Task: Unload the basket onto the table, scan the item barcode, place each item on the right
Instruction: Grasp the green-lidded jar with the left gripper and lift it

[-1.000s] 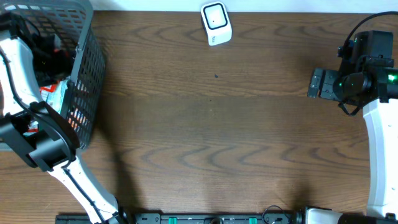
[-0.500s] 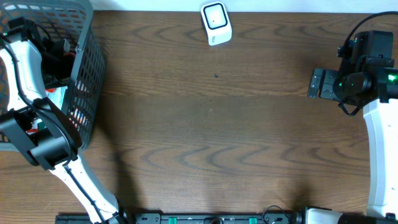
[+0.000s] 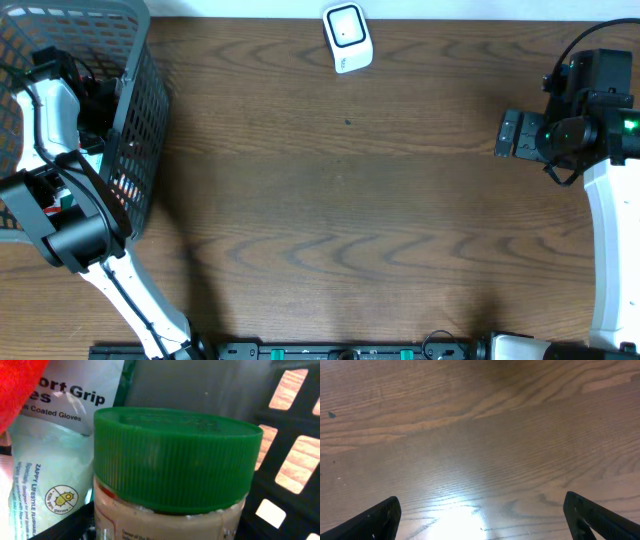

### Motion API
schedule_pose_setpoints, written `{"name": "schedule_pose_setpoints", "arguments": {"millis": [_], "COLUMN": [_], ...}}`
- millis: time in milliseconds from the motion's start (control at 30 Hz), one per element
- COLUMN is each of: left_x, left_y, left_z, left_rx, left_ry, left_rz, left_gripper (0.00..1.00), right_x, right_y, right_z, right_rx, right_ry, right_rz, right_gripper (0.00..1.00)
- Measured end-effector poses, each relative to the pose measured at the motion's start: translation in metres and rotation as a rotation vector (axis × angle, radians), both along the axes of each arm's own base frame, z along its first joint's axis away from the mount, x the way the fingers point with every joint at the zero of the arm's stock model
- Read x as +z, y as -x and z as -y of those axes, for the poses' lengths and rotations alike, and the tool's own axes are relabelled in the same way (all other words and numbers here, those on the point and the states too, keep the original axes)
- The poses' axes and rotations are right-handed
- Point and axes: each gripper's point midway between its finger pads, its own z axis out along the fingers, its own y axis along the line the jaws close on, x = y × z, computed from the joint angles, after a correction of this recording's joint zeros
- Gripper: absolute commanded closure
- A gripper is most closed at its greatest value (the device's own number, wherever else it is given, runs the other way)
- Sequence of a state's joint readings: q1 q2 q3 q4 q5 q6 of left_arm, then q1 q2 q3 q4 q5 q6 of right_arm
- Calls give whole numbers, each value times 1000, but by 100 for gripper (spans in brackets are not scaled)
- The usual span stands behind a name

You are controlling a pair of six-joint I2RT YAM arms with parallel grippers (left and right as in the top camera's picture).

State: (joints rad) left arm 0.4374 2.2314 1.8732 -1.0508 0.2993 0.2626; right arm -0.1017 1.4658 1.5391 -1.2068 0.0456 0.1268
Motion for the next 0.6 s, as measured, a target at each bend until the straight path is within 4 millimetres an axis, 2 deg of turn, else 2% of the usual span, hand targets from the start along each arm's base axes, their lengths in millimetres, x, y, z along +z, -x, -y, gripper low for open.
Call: {"name": "schedule_pose_setpoints", "arguments": {"millis": [100, 233, 500, 600], "left_x": [0, 0, 3, 12], "left_y": [-1, -3, -4, -6], "left_z": [0, 0, -1, -4], "left_rx": [-2, -1, -1, 1], "left_ry": [0, 0, -4, -22], "left_rz": [6, 14, 22, 44], "left_gripper": [40, 44, 44, 45], "right_x": [0, 0, 0, 0], "right_y": [0, 0, 0, 0], "right_z": [0, 0, 0, 0], "right_rx": [0, 0, 0, 0], "right_ry": [0, 0, 0, 0], "right_rz": [0, 0, 0, 0], "right_gripper": [1, 1, 1, 1]}}
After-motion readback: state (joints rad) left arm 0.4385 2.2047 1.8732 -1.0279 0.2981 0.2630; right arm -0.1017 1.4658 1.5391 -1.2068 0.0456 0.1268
